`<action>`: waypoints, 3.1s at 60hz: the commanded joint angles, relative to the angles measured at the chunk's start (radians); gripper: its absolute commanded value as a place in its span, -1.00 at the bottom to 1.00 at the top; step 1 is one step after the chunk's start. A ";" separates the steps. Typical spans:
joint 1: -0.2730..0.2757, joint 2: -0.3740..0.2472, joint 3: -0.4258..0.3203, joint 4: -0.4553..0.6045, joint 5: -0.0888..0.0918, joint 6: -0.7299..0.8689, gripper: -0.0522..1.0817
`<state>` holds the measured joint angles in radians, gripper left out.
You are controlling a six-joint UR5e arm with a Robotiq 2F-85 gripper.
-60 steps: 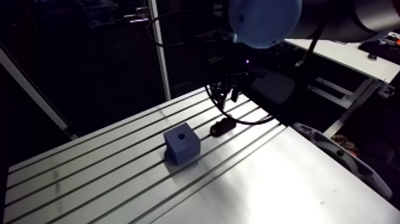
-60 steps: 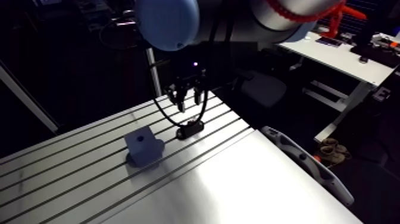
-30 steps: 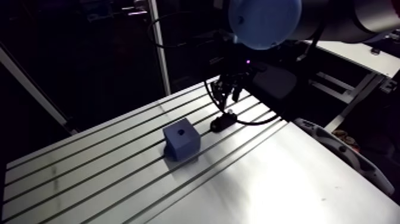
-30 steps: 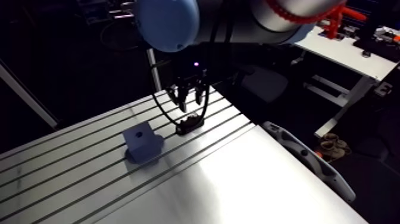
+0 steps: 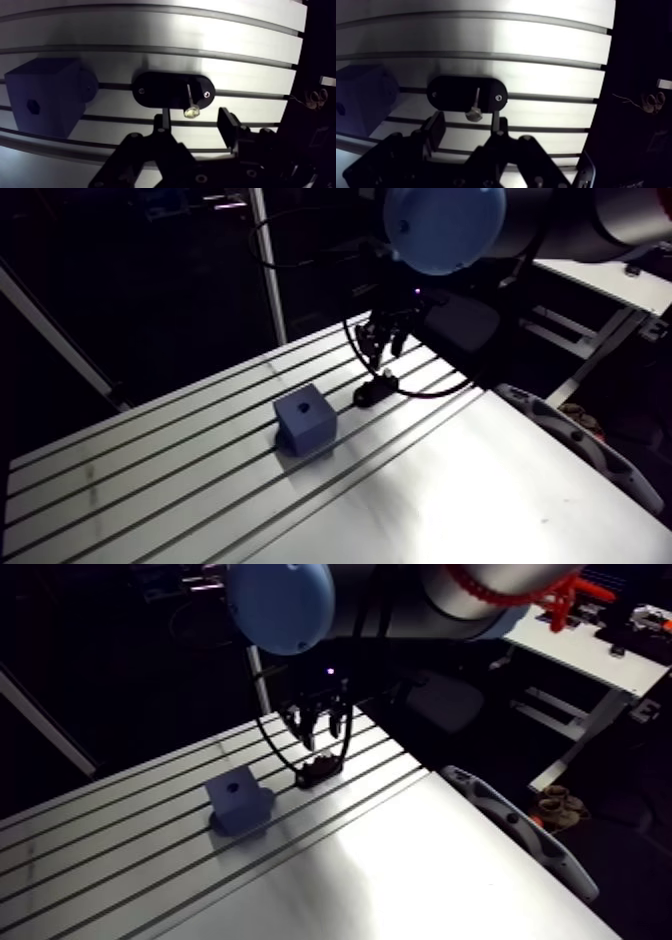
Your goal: Pick up the M10 bolt and insert it into the hex recess until seated.
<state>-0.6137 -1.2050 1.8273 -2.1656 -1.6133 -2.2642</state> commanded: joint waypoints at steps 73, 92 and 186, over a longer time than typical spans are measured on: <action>-0.006 0.020 0.005 -0.004 -0.018 -0.065 -0.17; -0.006 0.022 0.008 -0.004 -0.018 -0.067 -0.17; -0.003 0.031 0.033 -0.070 -0.015 -0.070 0.14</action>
<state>-0.6168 -1.1745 1.8623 -2.2370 -1.6293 -2.3341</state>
